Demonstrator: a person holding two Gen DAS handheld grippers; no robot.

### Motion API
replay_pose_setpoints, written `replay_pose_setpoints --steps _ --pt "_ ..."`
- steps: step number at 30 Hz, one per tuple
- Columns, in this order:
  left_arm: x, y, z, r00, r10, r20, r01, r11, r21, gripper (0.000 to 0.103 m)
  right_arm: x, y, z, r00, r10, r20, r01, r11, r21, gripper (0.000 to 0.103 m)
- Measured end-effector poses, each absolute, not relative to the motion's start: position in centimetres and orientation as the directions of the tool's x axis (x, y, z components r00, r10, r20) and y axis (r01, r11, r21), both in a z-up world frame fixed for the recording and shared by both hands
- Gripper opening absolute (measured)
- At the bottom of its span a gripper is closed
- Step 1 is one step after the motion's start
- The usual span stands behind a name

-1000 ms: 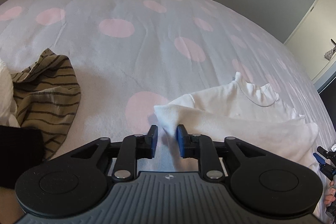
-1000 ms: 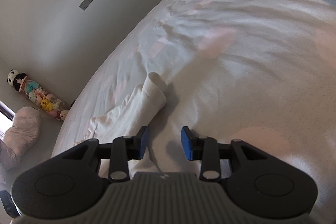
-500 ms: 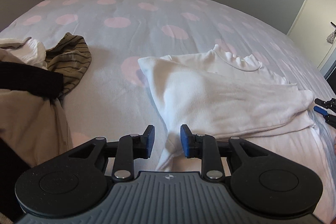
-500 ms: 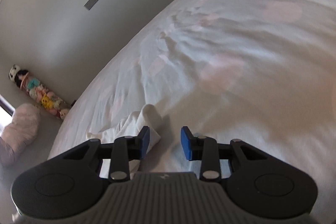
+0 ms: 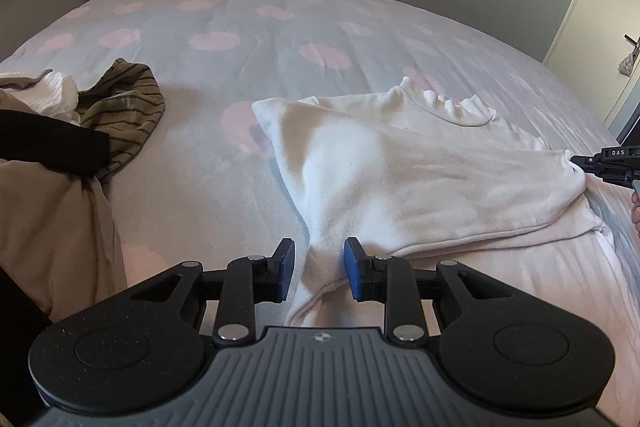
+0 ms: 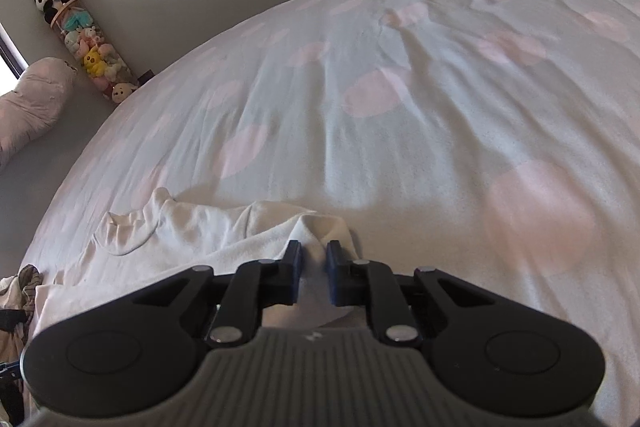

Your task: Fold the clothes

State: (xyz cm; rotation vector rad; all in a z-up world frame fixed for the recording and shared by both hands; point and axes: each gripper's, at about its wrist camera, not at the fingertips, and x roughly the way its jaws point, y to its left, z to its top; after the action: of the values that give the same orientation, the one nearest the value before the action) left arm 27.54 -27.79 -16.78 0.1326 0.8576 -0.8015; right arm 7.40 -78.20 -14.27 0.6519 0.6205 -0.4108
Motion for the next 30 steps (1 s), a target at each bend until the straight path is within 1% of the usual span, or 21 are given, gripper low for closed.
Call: replay_pose_setpoints --steps 1,7,12,15,16,20,22,24,26,28,30 --pt "27.7 -27.7 -16.8 0.386 -0.581 -0.716 0.675 0.707 -0.210 0.025 7.2 -78.1 -13.9 0.744 -0.161 -0.648 0.533 0.728 0.431 0.006" --pt "27.8 -27.7 -16.4 0.368 -0.619 -0.694 0.687 0.684 -0.245 0.025 5.5 -77.3 -9.6 0.691 -0.213 -0.691 0.574 0.743 0.345 0.006" --pt "27.3 -27.3 -15.7 0.367 -0.640 -0.675 0.695 0.671 -0.259 0.028 5.2 -77.7 -7.2 0.655 -0.242 -0.716 0.633 0.693 0.345 0.006" --pt "27.2 -26.9 -15.2 0.374 -0.651 -0.660 0.692 0.670 -0.270 0.029 6.0 -78.0 -7.9 0.588 -0.277 -0.760 0.683 0.673 0.283 0.020" --pt "27.2 -26.8 -15.1 0.376 -0.654 -0.656 0.691 0.670 -0.271 0.030 6.0 -78.1 -8.3 0.577 -0.282 -0.766 0.696 0.661 0.281 0.023" --pt "27.4 -26.3 -14.9 0.384 -0.658 -0.648 0.682 0.675 -0.281 0.033 4.6 -78.3 -9.5 0.574 -0.277 -0.770 0.715 0.628 0.307 0.023" --pt "27.6 -26.3 -15.0 0.385 -0.659 -0.647 0.676 0.678 -0.289 0.037 3.7 -78.1 -10.1 0.573 -0.257 -0.778 0.721 0.609 0.330 0.023" --pt "27.7 -26.4 -15.2 0.379 -0.660 -0.649 0.676 0.676 -0.292 0.038 2.9 -77.6 -10.8 0.583 -0.222 -0.781 0.719 0.590 0.369 0.023" --pt "27.6 -26.6 -15.3 0.375 -0.660 -0.652 0.681 0.672 -0.289 0.038 2.2 -77.1 -11.5 0.597 -0.195 -0.778 0.719 0.559 0.412 0.028" --pt "27.6 -26.6 -15.3 0.373 -0.659 -0.653 0.686 0.670 -0.284 0.038 1.8 -76.8 -12.5 0.609 -0.173 -0.774 0.725 0.517 0.454 0.042" --pt "27.5 -26.5 -15.3 0.375 -0.658 -0.653 0.685 0.671 -0.282 0.038 1.5 -76.8 -13.7 0.610 -0.165 -0.775 0.737 0.479 0.477 0.042"
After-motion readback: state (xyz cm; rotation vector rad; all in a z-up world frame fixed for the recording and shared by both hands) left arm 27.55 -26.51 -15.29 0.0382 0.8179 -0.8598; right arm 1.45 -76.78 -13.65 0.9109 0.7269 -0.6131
